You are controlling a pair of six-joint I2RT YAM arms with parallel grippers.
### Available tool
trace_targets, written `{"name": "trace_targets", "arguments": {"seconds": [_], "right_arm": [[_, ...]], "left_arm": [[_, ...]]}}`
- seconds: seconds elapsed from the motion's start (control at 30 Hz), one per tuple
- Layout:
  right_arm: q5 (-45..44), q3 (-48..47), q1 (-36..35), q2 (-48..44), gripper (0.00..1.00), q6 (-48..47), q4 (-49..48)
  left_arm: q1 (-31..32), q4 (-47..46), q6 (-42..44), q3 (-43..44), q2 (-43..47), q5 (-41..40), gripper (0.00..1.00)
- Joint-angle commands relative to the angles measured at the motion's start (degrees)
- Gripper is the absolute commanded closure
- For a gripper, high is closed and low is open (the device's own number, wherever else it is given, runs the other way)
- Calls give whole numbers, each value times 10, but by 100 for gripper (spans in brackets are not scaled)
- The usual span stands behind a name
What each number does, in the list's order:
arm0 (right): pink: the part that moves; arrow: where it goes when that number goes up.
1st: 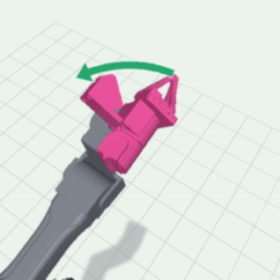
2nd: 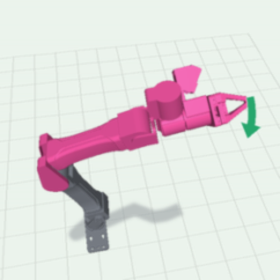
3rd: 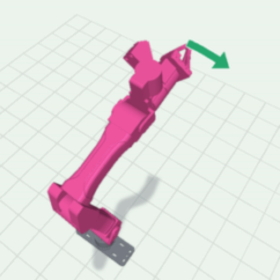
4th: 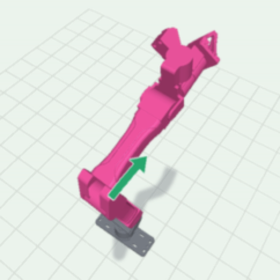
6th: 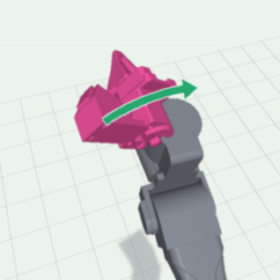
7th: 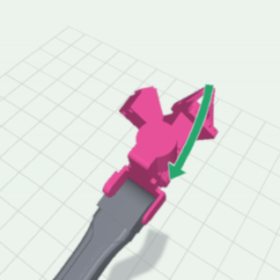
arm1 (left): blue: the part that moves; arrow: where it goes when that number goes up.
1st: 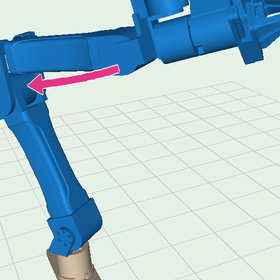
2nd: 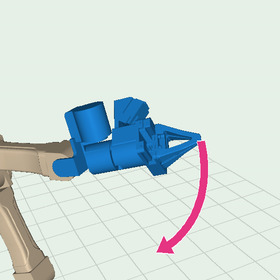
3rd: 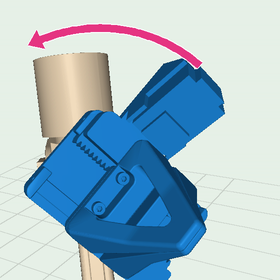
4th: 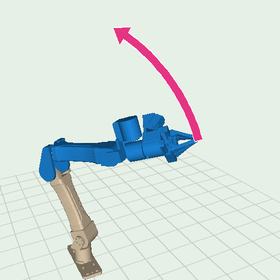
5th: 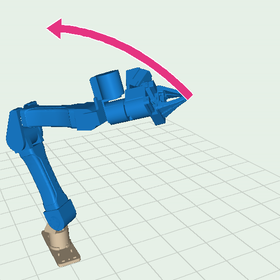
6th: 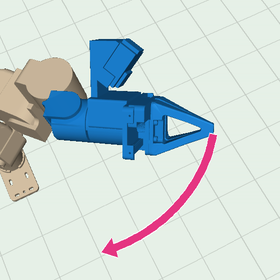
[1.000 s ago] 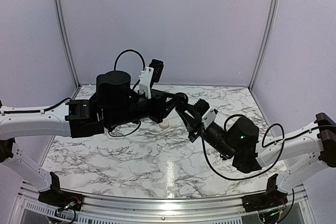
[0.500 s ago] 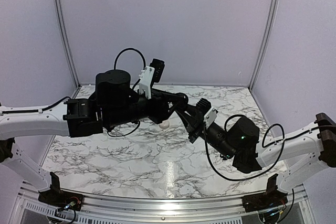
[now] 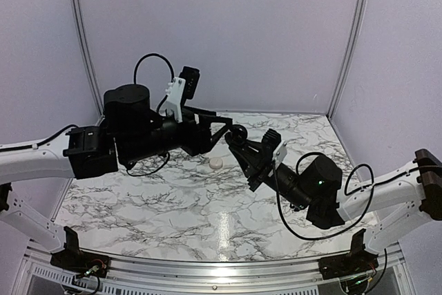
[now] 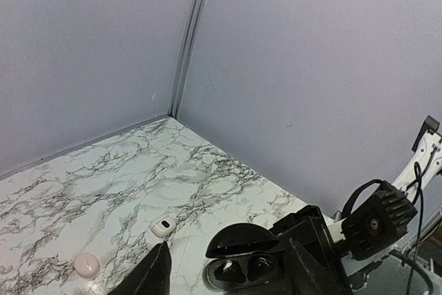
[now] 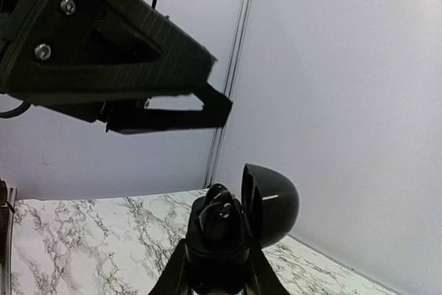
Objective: Insert the wireless bluetooth earbuds into the charging case
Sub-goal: Insert the left earbud into the left side groove of the charging case, then close the charging case with the earbuds at the corner of the board.
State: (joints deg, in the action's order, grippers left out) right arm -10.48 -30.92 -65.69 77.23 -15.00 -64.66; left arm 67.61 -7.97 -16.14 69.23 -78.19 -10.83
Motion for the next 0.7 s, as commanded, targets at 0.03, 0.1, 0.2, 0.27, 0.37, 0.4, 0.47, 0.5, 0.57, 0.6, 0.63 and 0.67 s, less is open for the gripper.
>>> {"name": "trace_targets", "arguments": {"seconds": [0.03,0.1,0.2,0.27,0.37,0.4,0.47,0.5,0.57,0.6,0.63,0.67], "right_arm": [[38,-3,4,-17,100,39,14],[66,-2,11,-23,100,54,23],[127,3,25,-30,100,78,22],[176,7,37,-34,100,98,21],[244,-3,54,-41,100,131,51],[265,-9,62,-44,100,142,62],[303,-21,71,-47,100,161,86],[317,-28,72,-48,100,164,101],[342,-43,74,-49,100,170,134],[352,-48,73,-49,100,172,148],[361,-53,74,-49,100,175,158],[369,-55,75,-50,100,176,167]], "left_arm": [[-1,2,35,-29,78,-12,32],[-2,27,44,-33,96,-20,21],[-3,58,49,-43,113,-16,1],[-3,67,53,-57,124,-6,1],[-4,77,71,-75,142,27,1],[-4,79,81,-83,147,44,1],[-4,79,104,-98,156,74,1],[-4,79,115,-107,160,83,1],[-4,79,128,-122,165,96,1],[-4,79,134,-127,167,99,1],[-4,79,138,-132,168,98,1],[-4,79,140,-134,170,96,1]]}}
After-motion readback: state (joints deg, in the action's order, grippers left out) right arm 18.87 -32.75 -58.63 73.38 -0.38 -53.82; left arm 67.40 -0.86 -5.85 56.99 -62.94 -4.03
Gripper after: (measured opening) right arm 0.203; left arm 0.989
